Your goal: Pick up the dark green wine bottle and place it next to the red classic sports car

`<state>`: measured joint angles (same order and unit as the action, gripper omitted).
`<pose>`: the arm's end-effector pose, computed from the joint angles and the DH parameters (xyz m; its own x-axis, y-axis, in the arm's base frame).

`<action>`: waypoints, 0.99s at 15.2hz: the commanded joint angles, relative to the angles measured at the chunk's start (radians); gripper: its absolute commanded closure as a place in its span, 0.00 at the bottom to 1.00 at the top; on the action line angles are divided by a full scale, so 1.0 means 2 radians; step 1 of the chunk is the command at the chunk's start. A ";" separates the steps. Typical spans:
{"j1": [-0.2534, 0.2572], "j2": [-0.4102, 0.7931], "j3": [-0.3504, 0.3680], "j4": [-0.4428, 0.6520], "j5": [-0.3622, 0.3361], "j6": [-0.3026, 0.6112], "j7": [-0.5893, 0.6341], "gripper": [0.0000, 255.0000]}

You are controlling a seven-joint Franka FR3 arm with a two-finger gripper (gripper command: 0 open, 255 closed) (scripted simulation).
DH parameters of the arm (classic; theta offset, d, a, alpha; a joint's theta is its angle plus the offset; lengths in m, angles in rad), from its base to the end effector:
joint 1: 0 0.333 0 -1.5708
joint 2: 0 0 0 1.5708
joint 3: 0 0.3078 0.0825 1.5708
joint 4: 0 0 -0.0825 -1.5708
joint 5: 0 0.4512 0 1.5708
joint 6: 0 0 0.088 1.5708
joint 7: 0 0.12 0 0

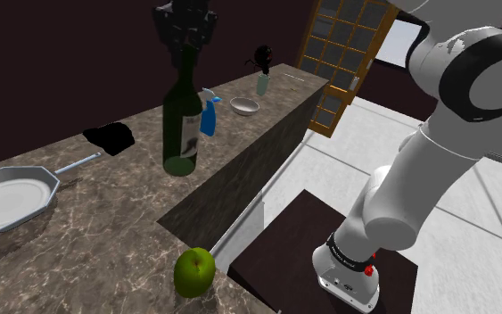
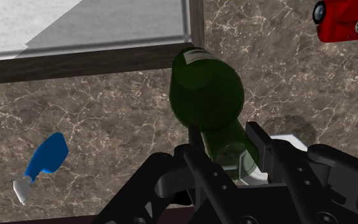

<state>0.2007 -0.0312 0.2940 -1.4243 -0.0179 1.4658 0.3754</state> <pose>0.5271 0.2853 0.6901 0.9903 0.1163 0.0761 0.1168 -0.9932 -0.0014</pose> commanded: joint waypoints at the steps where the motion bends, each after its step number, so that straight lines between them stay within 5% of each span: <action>1: 0.007 -0.017 0.007 -0.003 0.004 -0.014 0.015 1.00; 15: 0.058 -0.071 0.080 0.060 0.025 -0.128 0.144 1.00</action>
<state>0.3091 -0.1704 0.4407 -1.3205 0.0300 1.2290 0.6398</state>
